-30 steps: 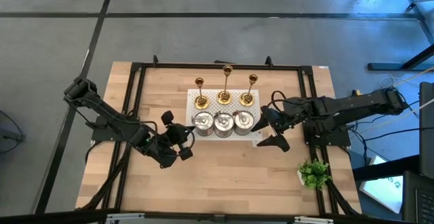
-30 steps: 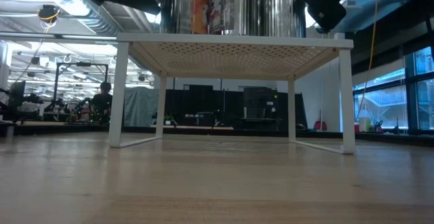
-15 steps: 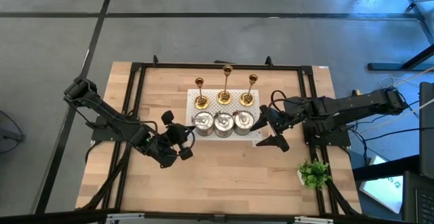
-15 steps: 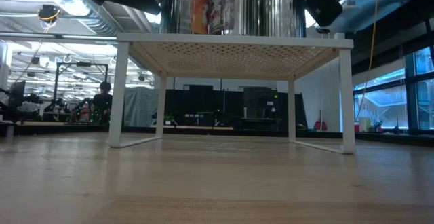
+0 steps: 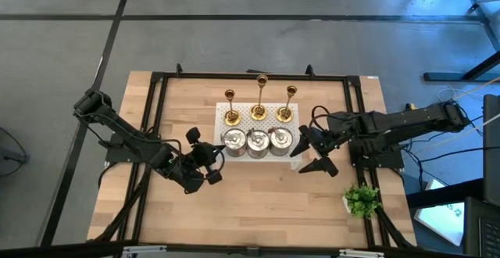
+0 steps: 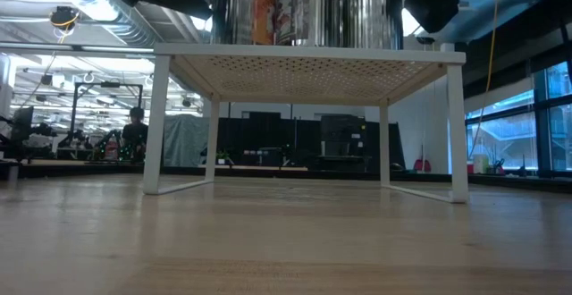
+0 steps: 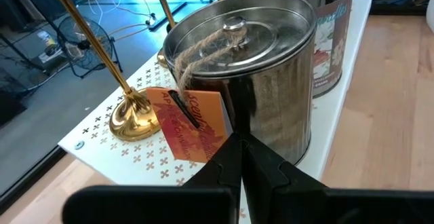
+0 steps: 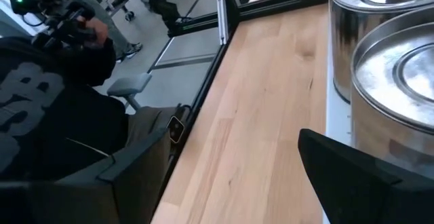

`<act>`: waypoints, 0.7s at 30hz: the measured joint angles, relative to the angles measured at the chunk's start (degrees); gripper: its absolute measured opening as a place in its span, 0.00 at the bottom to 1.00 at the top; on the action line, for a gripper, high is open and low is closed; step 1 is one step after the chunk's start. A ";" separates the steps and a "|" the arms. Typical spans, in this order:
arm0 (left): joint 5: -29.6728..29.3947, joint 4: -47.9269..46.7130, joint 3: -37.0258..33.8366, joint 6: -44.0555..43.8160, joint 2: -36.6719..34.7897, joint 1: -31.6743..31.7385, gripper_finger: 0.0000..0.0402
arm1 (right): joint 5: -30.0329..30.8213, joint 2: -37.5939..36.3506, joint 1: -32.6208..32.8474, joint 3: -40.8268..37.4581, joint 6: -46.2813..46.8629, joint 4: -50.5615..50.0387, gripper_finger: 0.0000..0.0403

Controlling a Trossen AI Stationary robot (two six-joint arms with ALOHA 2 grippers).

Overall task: Pick & Place candle stick holders
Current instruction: Adjust the silver scented candles on the shelf, then return to Home Position

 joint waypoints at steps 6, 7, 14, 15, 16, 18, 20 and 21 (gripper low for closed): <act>-1.35 -1.52 -0.02 -0.66 -1.52 -1.76 0.00 | -0.18 0.00 0.75 0.01 0.00 -0.03 0.81; -1.77 -1.98 -0.02 -0.89 -1.99 -2.30 0.00 | -0.18 0.00 0.81 0.16 -0.02 -0.24 0.81; -4.53 -1.96 -0.02 -1.17 -5.77 -6.85 0.01 | -0.15 0.00 3.99 2.67 -4.73 -0.08 0.81; -4.58 -1.70 -0.02 -1.16 -6.06 -7.54 0.00 | -0.15 0.00 4.67 3.19 -5.76 0.04 0.81; -4.57 -1.67 -0.02 -1.18 -6.30 -8.30 0.00 | -0.15 0.00 5.37 3.65 -6.69 0.15 0.81; -4.64 -1.34 -0.02 -1.16 -6.53 -9.57 0.00 | -0.14 0.00 6.77 4.20 -8.41 0.64 0.81; -4.63 -1.31 -0.02 -1.12 -6.53 -10.88 0.01 | -0.12 0.00 8.01 4.56 -9.92 1.24 0.81; -4.62 -1.31 -0.02 -1.11 -6.51 -11.43 0.01 | -0.08 0.00 8.58 4.77 -10.84 1.64 0.81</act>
